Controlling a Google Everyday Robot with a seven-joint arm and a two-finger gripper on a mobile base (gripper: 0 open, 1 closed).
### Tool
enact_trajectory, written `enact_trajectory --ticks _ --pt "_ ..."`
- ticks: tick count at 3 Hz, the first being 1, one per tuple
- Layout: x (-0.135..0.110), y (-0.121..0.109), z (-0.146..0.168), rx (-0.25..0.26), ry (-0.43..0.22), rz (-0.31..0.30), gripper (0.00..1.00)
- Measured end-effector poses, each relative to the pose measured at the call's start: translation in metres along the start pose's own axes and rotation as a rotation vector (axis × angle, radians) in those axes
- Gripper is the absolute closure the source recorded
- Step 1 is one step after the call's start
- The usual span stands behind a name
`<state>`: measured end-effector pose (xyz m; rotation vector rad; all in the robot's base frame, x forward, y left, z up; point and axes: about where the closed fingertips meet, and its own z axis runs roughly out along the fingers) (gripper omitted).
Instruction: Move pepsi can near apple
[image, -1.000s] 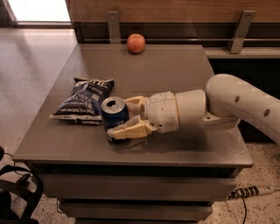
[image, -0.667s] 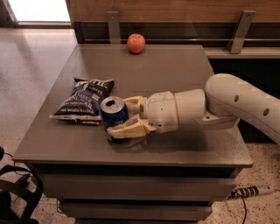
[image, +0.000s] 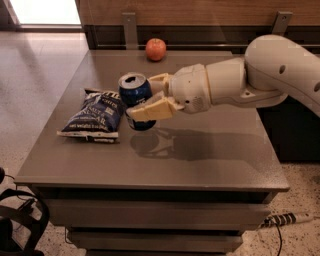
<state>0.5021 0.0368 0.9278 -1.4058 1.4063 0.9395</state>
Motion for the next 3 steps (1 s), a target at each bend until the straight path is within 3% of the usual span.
enact_trajectory --ticks 2,3 --pt "-0.056 -0.115 -0.070 0.215 0.013 0.086 1.00" --pt "-0.068 -0.158 -0.107 0.343 -0.011 0.100 1.00"
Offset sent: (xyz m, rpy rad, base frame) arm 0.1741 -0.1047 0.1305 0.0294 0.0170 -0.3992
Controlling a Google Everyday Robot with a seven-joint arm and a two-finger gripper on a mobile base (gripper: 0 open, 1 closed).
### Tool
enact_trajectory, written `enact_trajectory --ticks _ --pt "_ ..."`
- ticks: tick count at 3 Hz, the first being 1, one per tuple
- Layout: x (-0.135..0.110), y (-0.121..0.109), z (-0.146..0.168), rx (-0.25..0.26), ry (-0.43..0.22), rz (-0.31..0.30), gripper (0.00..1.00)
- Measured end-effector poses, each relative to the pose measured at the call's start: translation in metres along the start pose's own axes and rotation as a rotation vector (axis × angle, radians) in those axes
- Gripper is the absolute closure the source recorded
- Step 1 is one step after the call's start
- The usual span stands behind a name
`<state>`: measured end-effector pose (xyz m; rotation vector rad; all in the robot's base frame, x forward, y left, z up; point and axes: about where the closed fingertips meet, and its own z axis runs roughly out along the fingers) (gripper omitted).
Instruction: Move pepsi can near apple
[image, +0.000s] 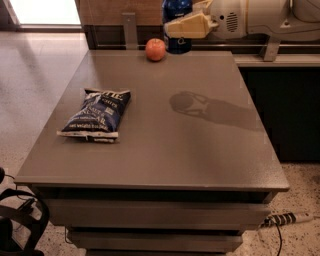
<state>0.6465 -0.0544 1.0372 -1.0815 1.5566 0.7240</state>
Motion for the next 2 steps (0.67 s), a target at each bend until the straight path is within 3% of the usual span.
enact_trajectory --ticks 1,2 --pt "-0.004 -0.063 -0.034 0.200 0.015 0.030 1.00" --pt "0.005 -0.093 -0.053 0.306 0.040 0.059 1.00"
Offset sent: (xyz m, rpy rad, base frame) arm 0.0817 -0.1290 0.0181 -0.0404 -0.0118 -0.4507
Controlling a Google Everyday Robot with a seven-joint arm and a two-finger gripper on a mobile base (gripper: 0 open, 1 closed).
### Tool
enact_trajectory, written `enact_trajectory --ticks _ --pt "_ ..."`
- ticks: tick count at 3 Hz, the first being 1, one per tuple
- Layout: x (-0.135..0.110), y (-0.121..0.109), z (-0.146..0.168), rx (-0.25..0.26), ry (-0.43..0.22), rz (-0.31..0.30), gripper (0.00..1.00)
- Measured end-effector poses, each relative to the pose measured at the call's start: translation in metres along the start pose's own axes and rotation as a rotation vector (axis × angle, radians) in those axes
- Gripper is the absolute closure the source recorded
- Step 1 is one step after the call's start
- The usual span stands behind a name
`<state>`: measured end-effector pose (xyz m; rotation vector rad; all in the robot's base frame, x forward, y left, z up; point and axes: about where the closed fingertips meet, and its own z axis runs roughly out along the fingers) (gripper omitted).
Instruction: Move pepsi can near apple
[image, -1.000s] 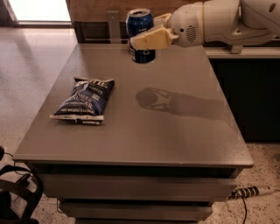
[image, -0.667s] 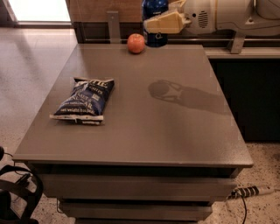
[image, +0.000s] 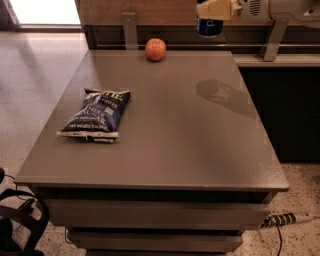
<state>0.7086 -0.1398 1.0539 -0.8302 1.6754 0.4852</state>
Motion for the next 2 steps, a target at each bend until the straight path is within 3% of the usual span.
enact_trajectory --ticks 1,2 --pt "0.000 0.000 0.000 0.000 0.000 0.000 1.00" --pt "0.013 -0.014 0.023 0.013 0.050 -0.004 1.00"
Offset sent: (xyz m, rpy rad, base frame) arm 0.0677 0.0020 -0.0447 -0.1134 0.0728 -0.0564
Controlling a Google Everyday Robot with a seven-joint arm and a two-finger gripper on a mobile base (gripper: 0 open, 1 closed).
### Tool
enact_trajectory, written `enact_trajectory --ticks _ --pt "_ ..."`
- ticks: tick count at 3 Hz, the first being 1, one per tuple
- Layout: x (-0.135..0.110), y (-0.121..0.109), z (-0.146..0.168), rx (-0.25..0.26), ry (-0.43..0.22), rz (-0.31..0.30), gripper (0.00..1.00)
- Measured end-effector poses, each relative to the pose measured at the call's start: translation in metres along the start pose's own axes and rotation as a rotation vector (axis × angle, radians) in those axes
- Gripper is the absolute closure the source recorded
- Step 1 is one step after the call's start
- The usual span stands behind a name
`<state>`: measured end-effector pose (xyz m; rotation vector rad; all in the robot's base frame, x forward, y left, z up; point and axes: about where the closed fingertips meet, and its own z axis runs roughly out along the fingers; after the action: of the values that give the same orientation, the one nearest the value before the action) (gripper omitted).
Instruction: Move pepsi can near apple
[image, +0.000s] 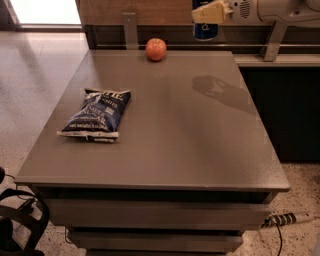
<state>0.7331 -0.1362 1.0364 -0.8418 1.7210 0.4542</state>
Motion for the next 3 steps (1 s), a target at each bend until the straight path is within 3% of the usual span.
enact_trajectory --ticks 1,2,3 --pt "0.028 -0.028 0.037 0.030 0.101 0.001 1.00" --pt "0.049 -0.046 0.053 0.051 0.145 0.015 1.00" --pt "0.077 -0.071 0.064 0.080 0.163 0.067 1.00"
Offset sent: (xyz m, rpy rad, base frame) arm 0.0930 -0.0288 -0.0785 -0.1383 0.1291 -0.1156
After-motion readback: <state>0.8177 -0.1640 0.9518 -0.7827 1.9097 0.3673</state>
